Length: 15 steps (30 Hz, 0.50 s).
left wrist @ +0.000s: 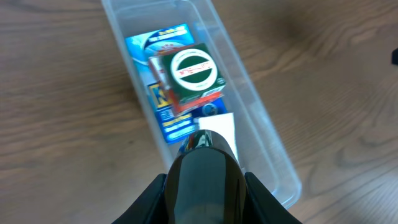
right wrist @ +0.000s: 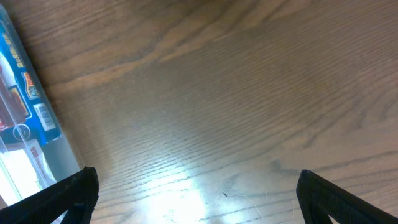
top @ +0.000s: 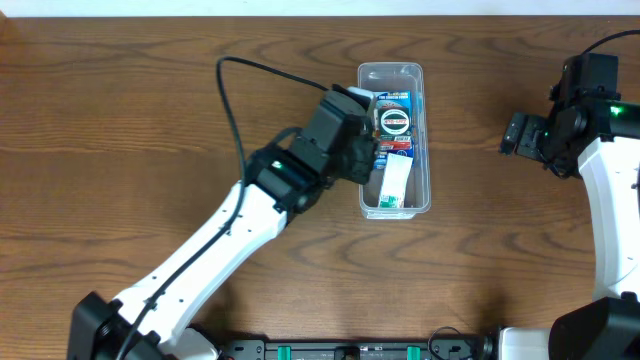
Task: Pack container
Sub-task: 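Carry the held dark bottle over the container with the left gripper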
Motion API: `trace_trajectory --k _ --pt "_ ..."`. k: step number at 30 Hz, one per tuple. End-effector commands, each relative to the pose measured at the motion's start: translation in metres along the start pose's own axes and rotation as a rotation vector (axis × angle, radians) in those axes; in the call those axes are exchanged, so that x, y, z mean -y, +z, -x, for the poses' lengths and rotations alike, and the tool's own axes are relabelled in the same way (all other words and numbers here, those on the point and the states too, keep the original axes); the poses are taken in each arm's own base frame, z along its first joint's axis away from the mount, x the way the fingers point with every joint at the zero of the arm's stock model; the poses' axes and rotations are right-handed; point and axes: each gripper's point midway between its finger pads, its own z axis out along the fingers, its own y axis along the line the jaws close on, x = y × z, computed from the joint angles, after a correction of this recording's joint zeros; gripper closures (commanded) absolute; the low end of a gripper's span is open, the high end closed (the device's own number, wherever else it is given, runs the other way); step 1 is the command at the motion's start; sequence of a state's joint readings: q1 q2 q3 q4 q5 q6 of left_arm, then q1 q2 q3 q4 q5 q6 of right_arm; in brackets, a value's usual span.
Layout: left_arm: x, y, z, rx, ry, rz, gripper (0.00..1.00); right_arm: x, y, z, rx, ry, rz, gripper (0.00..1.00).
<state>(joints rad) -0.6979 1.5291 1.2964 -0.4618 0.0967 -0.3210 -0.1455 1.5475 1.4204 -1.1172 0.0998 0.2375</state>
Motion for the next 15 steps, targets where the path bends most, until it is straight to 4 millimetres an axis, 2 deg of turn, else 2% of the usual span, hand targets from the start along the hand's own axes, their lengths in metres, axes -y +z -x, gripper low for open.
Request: trace_trajectory --k 1,7,15 --pt "0.004 0.012 0.006 0.023 -0.095 0.017 0.71 0.001 0.001 0.001 -0.002 0.017 0.001 0.01" --pt "0.013 0.039 0.003 0.021 -0.153 -0.001 0.71 0.001 0.001 0.001 -0.002 0.017 0.001 0.01" --pt "0.001 0.061 -0.009 -0.012 -0.213 0.056 0.71 0.001 0.001 0.001 -0.002 0.017 0.001 0.01"
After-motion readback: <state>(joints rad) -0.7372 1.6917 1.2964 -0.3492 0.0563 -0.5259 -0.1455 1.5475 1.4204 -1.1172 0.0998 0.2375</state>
